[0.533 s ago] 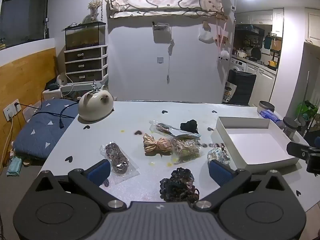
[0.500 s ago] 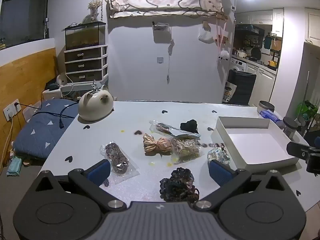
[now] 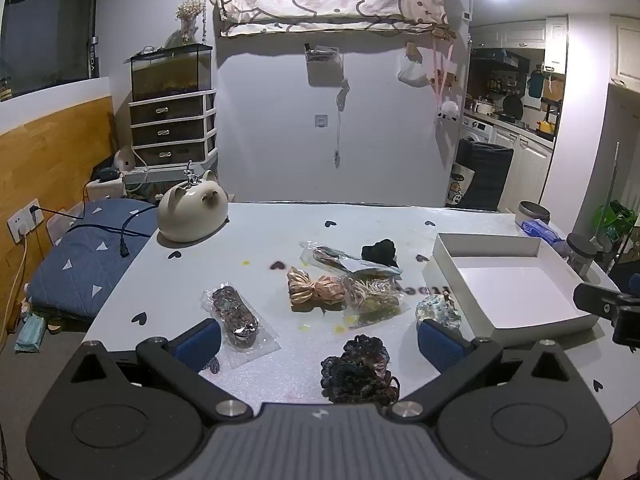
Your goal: Organize soft objects
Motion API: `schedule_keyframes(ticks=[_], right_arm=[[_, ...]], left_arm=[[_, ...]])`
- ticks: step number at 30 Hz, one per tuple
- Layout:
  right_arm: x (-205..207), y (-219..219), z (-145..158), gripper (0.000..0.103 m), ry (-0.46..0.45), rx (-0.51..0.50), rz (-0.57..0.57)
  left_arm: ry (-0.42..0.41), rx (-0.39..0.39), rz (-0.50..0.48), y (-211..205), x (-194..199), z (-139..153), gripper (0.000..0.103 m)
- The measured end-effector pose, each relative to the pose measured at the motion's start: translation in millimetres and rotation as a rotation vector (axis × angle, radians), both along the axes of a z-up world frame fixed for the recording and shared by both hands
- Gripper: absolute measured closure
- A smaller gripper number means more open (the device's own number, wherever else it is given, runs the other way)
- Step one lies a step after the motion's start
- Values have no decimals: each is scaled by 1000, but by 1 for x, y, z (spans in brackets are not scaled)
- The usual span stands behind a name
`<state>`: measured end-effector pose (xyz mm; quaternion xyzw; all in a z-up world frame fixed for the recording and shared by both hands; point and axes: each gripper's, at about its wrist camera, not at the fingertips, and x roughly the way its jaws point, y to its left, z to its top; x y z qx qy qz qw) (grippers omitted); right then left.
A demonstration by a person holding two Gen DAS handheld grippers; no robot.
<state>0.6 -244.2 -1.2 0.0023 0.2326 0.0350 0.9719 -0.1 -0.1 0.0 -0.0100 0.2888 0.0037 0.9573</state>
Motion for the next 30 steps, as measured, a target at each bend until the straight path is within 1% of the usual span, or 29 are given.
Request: schedule_keyframes(ticks=[10, 11, 30], right_arm=[[-1, 2, 4, 0, 5, 0, 6], [1, -2, -1, 0, 6, 1, 6], [1, -3, -1, 0, 11, 1, 5]], left_arm=[[1, 1, 2, 0, 0, 0, 0], [0, 1, 2, 0, 0, 0, 0], [1, 1, 2, 0, 0, 0, 0]])
